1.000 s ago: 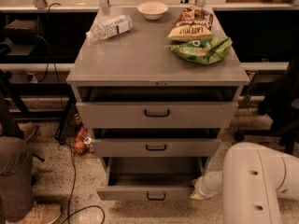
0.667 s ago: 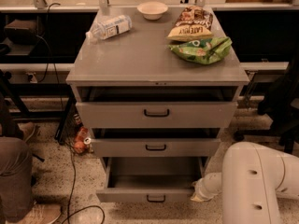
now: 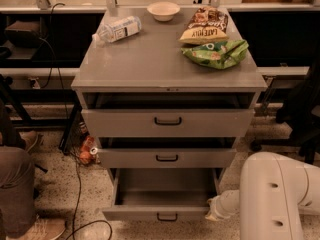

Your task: Open bottom drawer

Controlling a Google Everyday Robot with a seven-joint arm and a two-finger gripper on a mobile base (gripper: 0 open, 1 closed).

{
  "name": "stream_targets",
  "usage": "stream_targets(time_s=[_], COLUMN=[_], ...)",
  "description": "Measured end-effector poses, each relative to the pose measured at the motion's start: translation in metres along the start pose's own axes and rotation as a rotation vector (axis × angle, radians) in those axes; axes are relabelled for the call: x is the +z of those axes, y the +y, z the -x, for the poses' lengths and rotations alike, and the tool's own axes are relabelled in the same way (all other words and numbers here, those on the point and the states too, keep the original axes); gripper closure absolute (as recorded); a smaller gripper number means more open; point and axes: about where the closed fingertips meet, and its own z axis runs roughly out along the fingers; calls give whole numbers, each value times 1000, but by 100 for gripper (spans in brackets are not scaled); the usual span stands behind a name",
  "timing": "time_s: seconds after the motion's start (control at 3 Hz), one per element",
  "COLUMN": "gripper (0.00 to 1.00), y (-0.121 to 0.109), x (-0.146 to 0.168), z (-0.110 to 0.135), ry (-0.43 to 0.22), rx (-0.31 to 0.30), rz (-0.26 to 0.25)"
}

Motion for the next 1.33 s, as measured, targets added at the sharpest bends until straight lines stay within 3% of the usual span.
stream_targets(time_s=[0.33,1.0,1.33], gripper=[100,100,77], y=[25,24,26], x=[2,-2,-1], z=[-5,-2,-2], ry=[-16,-16,-17], rx=[38,38,38], rz=[29,29,31])
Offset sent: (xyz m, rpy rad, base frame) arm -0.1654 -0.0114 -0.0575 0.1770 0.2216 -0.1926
